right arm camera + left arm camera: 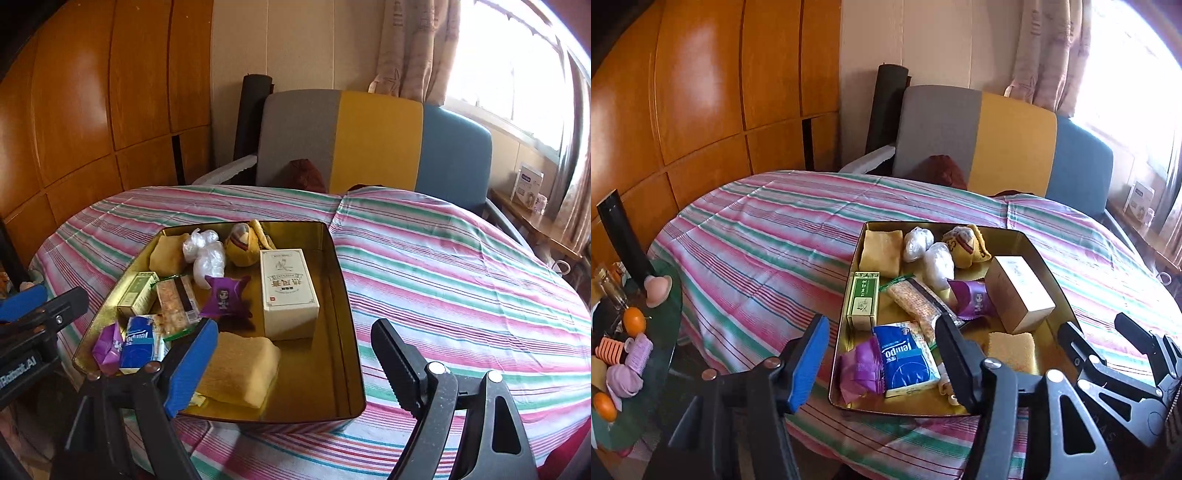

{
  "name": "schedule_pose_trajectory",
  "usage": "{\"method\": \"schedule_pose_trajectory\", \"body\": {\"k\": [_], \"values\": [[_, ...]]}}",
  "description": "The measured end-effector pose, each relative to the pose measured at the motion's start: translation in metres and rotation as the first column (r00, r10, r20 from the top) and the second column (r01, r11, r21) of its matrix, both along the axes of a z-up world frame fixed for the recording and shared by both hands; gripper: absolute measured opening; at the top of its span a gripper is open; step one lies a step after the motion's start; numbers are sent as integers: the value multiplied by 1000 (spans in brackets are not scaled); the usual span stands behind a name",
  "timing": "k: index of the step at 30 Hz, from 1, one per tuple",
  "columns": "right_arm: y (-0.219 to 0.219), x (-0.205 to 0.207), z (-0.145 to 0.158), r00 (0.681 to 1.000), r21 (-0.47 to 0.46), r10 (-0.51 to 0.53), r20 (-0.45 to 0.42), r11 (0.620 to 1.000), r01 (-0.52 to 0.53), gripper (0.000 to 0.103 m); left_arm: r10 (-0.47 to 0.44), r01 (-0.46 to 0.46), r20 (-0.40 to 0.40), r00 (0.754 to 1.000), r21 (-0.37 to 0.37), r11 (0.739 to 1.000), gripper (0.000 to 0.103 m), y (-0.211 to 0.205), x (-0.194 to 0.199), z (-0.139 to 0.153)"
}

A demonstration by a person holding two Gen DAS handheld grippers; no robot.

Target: Organize objects

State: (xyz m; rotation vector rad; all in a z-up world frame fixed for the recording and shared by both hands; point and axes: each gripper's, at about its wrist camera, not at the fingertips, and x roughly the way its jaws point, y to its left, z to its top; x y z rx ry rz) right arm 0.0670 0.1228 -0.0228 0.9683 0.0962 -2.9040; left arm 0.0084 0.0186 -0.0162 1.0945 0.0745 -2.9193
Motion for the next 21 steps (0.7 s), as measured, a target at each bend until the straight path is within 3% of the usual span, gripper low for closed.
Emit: {"method": "schedule_pose_trajectory", "body": {"k": [18, 21], "values": [[-12, 0, -3, 999, 24, 31, 15, 999, -31, 86, -24, 24, -45, 999, -10, 1000, 51, -4, 3, -1], [-12, -1, -4, 999, 18, 33, 20, 999, -34, 86, -38, 38, -20, 999, 2, 999, 51, -3, -1, -2]]}}
